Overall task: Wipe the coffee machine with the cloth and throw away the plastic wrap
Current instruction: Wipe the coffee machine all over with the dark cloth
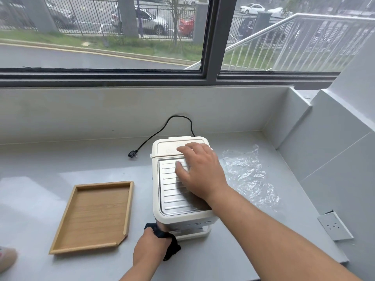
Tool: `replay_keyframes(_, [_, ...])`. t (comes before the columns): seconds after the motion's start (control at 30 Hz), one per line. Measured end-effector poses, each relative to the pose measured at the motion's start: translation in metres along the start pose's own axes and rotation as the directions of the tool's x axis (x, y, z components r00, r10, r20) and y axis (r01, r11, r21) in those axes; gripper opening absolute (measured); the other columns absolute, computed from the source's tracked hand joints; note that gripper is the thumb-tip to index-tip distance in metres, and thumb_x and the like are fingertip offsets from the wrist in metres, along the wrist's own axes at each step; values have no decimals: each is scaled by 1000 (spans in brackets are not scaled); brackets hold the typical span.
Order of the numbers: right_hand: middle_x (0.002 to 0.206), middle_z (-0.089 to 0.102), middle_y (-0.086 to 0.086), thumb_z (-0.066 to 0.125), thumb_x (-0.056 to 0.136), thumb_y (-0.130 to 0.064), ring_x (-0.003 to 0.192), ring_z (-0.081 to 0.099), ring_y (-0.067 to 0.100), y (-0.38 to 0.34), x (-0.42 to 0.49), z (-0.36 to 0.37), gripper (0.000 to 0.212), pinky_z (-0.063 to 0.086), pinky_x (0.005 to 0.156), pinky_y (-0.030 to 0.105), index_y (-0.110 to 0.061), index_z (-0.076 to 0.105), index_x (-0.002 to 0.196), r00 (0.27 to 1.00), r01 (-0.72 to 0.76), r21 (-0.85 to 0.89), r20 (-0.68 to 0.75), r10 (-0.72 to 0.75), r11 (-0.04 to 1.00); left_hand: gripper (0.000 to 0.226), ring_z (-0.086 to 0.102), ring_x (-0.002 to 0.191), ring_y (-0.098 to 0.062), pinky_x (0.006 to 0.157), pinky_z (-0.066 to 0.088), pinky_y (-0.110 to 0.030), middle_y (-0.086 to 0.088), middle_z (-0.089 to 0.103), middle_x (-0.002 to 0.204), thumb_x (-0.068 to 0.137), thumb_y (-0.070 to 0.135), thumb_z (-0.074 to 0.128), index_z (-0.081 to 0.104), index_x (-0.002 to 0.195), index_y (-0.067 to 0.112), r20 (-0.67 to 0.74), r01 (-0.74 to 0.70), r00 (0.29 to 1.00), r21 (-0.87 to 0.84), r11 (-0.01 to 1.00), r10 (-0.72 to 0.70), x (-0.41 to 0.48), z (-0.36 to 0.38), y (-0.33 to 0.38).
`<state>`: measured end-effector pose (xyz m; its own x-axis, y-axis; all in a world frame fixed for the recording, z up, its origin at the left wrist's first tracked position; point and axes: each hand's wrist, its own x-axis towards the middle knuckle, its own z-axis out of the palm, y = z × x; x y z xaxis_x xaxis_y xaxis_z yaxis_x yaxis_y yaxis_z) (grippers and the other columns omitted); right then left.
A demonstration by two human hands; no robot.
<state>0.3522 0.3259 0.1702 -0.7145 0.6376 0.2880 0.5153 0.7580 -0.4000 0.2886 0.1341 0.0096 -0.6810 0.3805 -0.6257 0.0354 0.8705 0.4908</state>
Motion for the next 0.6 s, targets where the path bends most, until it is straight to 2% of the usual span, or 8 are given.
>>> replay_keyframes(0.13, [124, 66, 0, 61, 93, -35, 119, 55, 25, 35, -17, -17, 36, 44, 102, 43, -23, 70, 125, 998, -3, -23, -59, 1, 1000, 42, 69, 84, -17, 73, 51, -31, 5, 71, 92, 67, 54, 69, 60, 99, 27, 27, 21, 999, -72, 997, -19, -6, 11, 2])
replay_keyframes(0.23, [119, 68, 3, 60, 94, -29, 113, 54, 26, 69, -34, -23, 32, 44, 101, 41, -19, 71, 122, 981, -128, 47, -138, 134, 991, 40, 69, 82, -14, 67, 48, -30, 7, 71, 91, 68, 56, 69, 67, 97, 28, 40, 11, 999, -98, 995, -7, -11, 21, 3])
replay_keyframes(0.3, [119, 66, 1, 60, 96, -24, 113, 53, 25, 89, -51, -20, 28, 44, 100, 38, -19, 70, 122, 963, -233, 83, -119, 242, 969, 32, 70, 80, -12, 67, 48, -29, 9, 73, 85, 69, 52, 69, 70, 91, 29, 47, 10, 999, -134, 991, -4, -15, 29, 4])
replay_keyframes(0.37, [119, 64, -2, 58, 96, -20, 114, 53, 23, 104, -75, -11, 27, 45, 97, 37, -22, 69, 122, 940, -329, 98, -67, 336, 939, 22, 69, 76, -9, 65, 47, -27, 13, 74, 78, 71, 47, 68, 70, 85, 31, 50, 12, 999, -181, 983, -3, -20, 36, 7])
replay_keyframes(0.43, [115, 62, -5, 57, 96, -21, 112, 54, 21, 112, -101, 3, 26, 46, 91, 36, -25, 67, 120, 915, -404, 70, 37, 403, 912, 24, 68, 81, -10, 68, 47, -28, 12, 74, 84, 73, 46, 67, 70, 91, 31, 56, 9, 998, -214, 977, 3, -23, 45, 11])
replay_keyframes(0.5, [105, 57, -10, 56, 96, -27, 102, 56, 17, 112, -128, 20, 22, 45, 80, 32, -30, 65, 115, 887, -438, 18, 171, 429, 899, 31, 68, 88, -13, 71, 49, -30, 9, 75, 92, 73, 46, 66, 71, 97, 29, 79, 1, 997, -241, 971, 18, -25, 55, 15])
replay_keyframes(0.6, [98, 52, -15, 54, 93, -37, 86, 54, 10, 102, -162, 46, 21, 43, 72, 29, -36, 60, 113, 826, -453, -10, 373, 424, 892, 22, 69, 85, -14, 67, 49, -29, 9, 76, 85, 77, 41, 69, 75, 91, 26, 110, 12, 994, -329, 944, 25, -28, 67, 24])
